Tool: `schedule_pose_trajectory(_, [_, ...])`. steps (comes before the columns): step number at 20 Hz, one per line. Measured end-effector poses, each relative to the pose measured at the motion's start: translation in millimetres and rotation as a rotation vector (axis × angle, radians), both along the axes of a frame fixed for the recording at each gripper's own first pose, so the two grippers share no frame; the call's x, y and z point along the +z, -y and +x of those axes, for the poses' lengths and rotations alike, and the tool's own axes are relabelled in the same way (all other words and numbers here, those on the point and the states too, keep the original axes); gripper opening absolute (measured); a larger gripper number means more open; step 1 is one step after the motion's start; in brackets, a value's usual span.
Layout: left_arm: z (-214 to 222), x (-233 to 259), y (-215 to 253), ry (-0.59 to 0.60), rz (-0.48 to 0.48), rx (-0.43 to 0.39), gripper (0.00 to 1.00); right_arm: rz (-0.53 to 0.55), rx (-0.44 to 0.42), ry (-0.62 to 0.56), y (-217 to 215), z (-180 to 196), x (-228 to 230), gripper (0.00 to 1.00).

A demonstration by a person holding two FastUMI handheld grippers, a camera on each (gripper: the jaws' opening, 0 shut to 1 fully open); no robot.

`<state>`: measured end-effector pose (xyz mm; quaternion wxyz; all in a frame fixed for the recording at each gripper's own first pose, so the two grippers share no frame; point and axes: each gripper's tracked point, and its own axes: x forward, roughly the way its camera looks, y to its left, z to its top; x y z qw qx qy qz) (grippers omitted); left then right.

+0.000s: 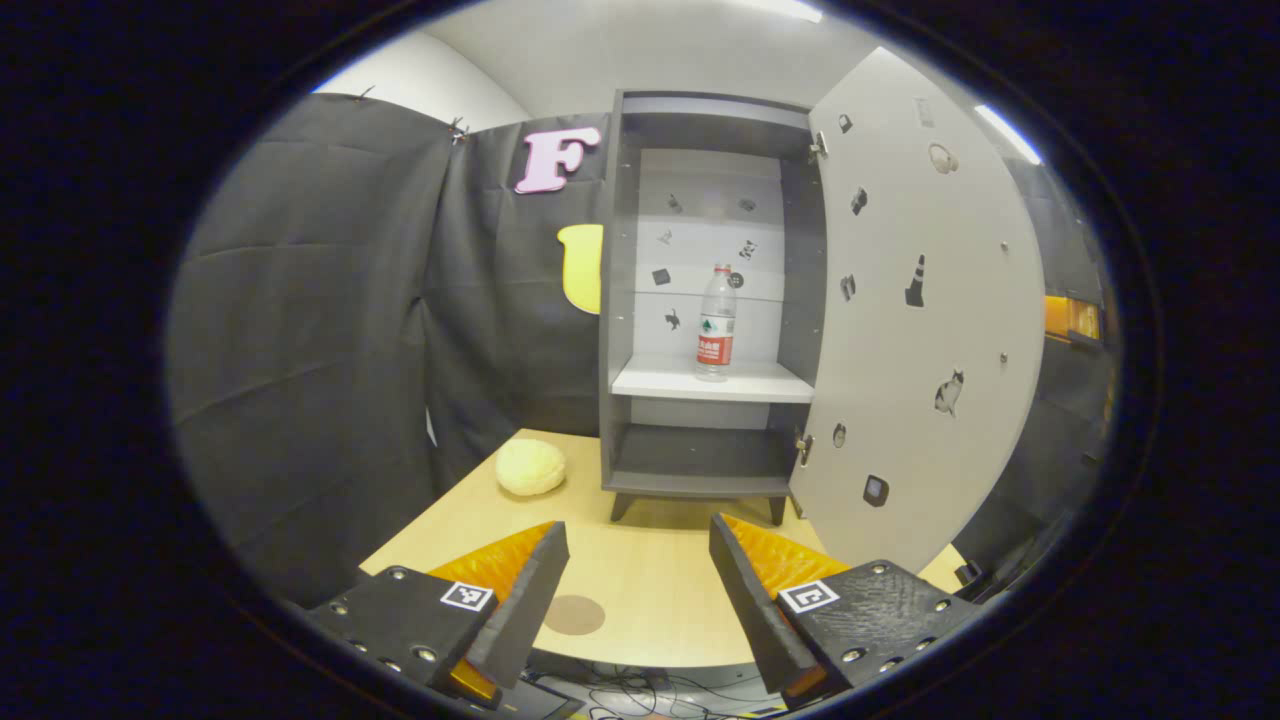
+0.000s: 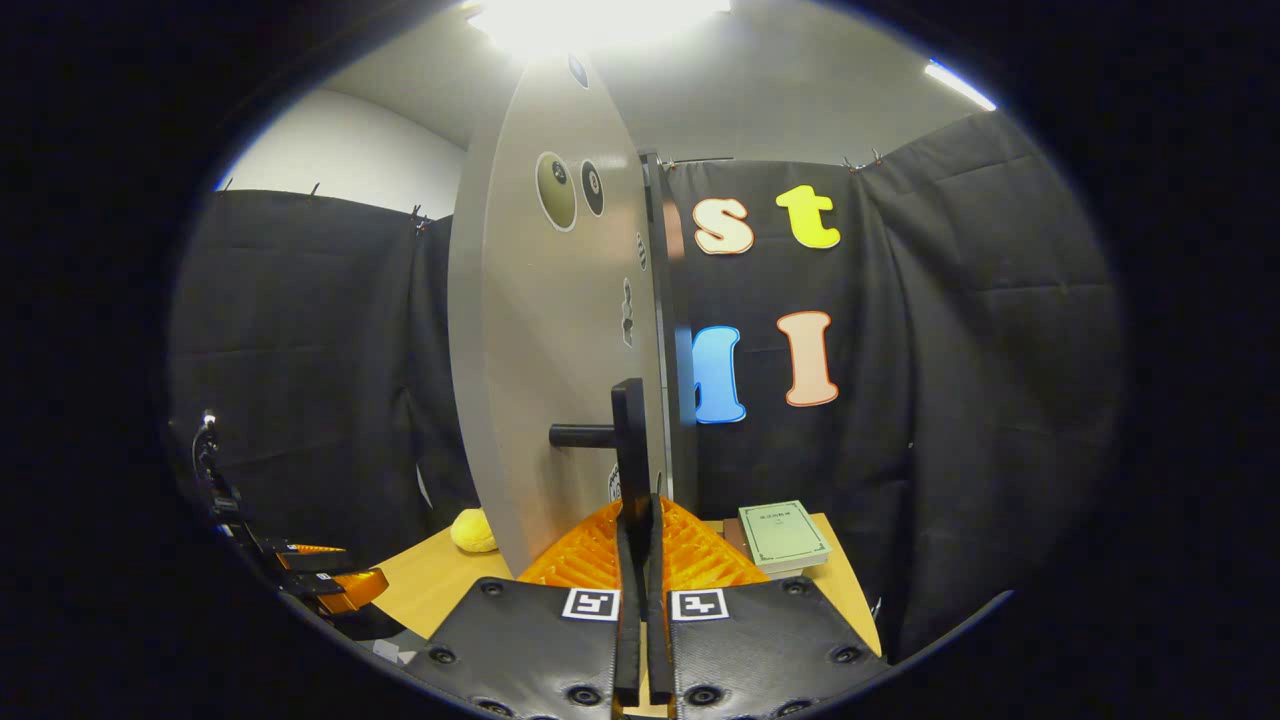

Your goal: Open the cabinet door with the right hand, grasp the bottle in the cabinet with the left hand and place it on the coaster, then close the cabinet door with the right hand.

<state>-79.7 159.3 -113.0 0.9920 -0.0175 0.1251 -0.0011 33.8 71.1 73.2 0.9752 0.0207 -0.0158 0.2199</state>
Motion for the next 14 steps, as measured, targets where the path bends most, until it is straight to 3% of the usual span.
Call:
schedule_pose_trajectory(3, [15,5,8,0.033,-0.019,-0.059,0.86,0.019,-0.017,-0.009,1,0,-2,0.05])
schedule_pose_trajectory(7, [31,9,13,0.064,-0.024,-0.127,0.86,0.065,-0.082,0.028,24,-18,9,0.18])
schedule_pose_trajectory(8, [34,8,14,0.067,-0.027,-0.141,0.86,0.058,-0.111,0.038,30,-22,11,0.37])
schedule_pose_trajectory(9, [35,9,15,0.068,-0.032,-0.153,0.86,0.05,-0.134,0.046,36,-27,11,0.41])
schedule_pose_trajectory(10, [38,9,17,0.067,-0.038,-0.165,0.86,0.052,-0.141,0.047,41,-33,13,0.63])
schedule_pose_trajectory(12, [41,10,21,0.068,-0.055,-0.194,0.86,0.061,-0.155,0.023,47,-42,9,0.9])
schedule_pose_trajectory(14, [48,15,25,0.091,-0.058,-0.23,0.86,0.085,-0.243,-0.005,69,-45,7,0.91])
